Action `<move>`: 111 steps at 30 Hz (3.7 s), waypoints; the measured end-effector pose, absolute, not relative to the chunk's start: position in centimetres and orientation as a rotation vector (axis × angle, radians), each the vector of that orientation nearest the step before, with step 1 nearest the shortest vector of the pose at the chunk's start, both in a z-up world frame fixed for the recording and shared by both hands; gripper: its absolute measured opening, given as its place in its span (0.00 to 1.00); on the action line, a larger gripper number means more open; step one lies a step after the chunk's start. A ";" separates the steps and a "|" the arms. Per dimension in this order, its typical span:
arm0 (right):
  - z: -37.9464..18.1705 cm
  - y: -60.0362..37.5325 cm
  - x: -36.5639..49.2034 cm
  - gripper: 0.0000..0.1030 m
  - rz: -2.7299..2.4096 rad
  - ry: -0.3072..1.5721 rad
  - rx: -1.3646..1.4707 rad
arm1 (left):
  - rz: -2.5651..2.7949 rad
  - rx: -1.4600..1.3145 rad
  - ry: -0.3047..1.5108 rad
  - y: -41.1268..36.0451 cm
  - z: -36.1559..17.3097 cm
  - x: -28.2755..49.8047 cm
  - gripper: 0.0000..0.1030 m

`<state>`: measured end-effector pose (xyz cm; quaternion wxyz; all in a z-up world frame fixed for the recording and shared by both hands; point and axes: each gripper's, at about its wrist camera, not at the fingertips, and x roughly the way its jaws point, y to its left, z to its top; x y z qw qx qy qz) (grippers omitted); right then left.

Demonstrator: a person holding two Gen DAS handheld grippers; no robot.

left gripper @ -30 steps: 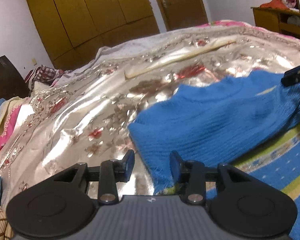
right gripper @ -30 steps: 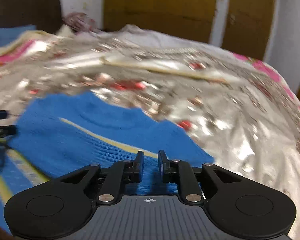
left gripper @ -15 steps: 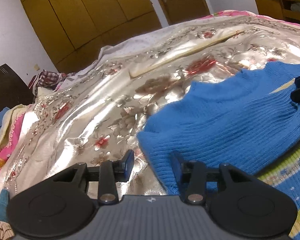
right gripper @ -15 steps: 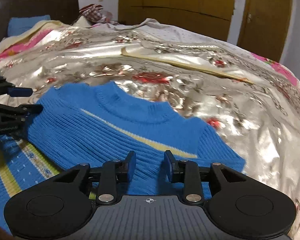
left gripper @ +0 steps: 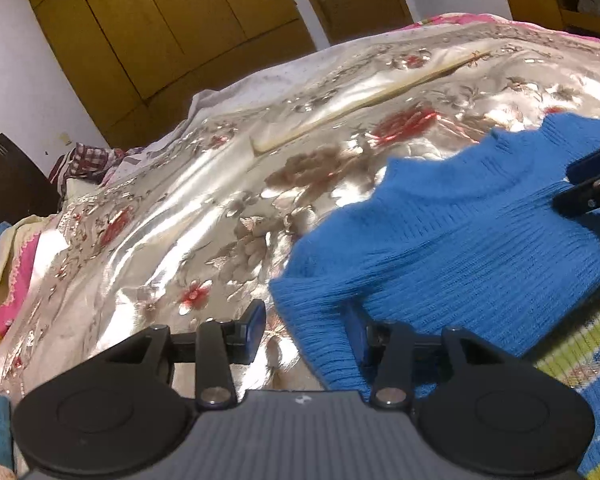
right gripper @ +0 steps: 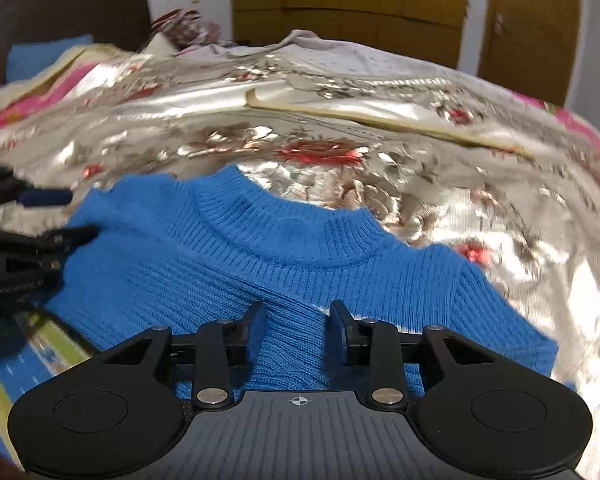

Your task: Fold small clothes

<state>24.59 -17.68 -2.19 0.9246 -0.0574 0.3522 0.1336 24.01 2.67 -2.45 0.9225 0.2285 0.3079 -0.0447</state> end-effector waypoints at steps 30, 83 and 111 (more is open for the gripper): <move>0.1 -26.3 -0.2 0.39 0.158 1.073 0.251 | -0.316 0.179 1.027 7.8 -0.3 2.4 0.48; 3.4 -30.1 12.3 0.13 0.248 0.741 0.315 | -0.403 -0.495 0.986 10.7 -0.3 23.1 0.13; 2.9 -13.7 5.6 0.01 0.769 0.635 -0.418 | -0.446 -0.440 0.989 10.4 1.9 19.0 0.14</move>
